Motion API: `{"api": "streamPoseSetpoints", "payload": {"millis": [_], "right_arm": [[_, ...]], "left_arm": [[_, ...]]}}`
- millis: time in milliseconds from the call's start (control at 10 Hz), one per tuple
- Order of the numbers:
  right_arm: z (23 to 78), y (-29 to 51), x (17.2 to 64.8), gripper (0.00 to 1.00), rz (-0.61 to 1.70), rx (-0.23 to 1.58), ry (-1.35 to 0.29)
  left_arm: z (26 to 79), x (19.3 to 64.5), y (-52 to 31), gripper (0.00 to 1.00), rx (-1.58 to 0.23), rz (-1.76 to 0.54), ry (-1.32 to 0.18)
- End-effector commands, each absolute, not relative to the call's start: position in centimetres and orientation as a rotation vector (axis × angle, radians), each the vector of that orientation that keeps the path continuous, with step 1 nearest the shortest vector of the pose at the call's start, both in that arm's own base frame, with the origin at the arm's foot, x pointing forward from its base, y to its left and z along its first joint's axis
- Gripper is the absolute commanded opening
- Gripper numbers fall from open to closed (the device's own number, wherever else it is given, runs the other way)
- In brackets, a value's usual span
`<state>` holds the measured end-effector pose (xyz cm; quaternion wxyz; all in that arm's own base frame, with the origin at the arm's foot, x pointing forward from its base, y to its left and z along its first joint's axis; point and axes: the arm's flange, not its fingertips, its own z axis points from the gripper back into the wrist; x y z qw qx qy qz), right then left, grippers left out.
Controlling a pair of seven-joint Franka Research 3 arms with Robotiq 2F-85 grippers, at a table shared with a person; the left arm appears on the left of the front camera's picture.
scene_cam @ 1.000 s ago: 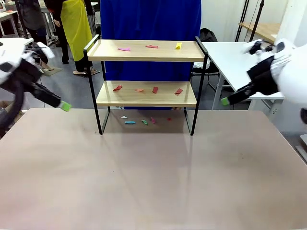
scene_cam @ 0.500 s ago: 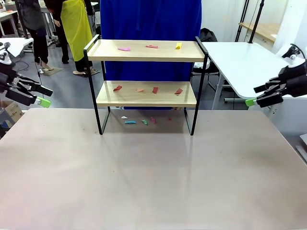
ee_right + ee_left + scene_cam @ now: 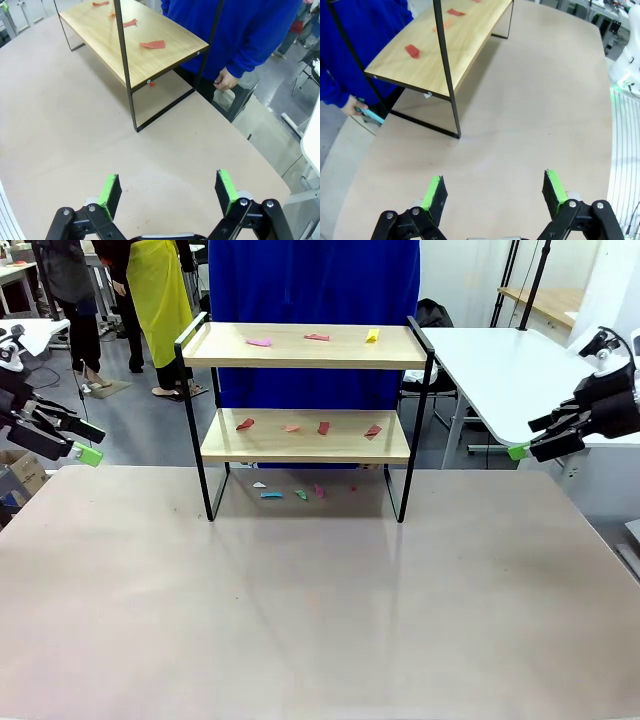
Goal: Clean the shelf.
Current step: Pick up the Duster handed by the human.
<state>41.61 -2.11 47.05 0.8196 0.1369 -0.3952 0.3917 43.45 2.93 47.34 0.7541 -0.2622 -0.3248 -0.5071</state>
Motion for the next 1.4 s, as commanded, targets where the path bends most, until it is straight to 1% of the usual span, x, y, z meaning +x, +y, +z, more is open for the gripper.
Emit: {"api": "streamPoseSetpoints", "payload": {"millis": [0, 100, 200, 400, 600, 800, 1000, 1300], "right_arm": [[47.2, -4.8, 43.7, 1.0, 0.813, 0.335, -0.877], [47.0, -7.5, 45.7, 1.0, 0.813, 0.379, -0.918], [46.3, -9.7, 47.1, 1.0, 0.869, 0.417, -0.978], [45.0, -12.7, 48.6, 1.0, 0.916, 0.513, -1.04], [44.3, -14.8, 50.4, 1.0, 0.951, 0.626, -1.074], [44.1, -16.7, 52.1, 1.0, 0.919, 0.642, -1.11], [44.0, -18.0, 52.8, 1.0, 0.906, 0.676, -1.137], [44.3, -18.9, 53.4, 1.0, 0.889, 0.685, -1.153]], "left_arm": [[46.8, 45.7, 4.8, 1.0, -0.621, -1.087, -0.758], [46.4, 47.5, 6.9, 1.0, -0.681, -1.103, -0.786], [45.6, 48.8, 8.5, 1.0, -0.736, -1.154, -0.83], [44.6, 51.2, 10.8, 1.0, -0.757, -1.231, -0.973], [44.4, 53.2, 12.8, 1.0, -0.805, -1.324, -1.079], [44.2, 55.4, 14.8, 1.0, -0.866, -1.34, -1.141], [43.8, 56.1, 16.6, 1.0, -0.911, -1.332, -1.204], [43.5, 57.1, 18.0, 1.0, -0.941, -1.324, -1.209]]}}
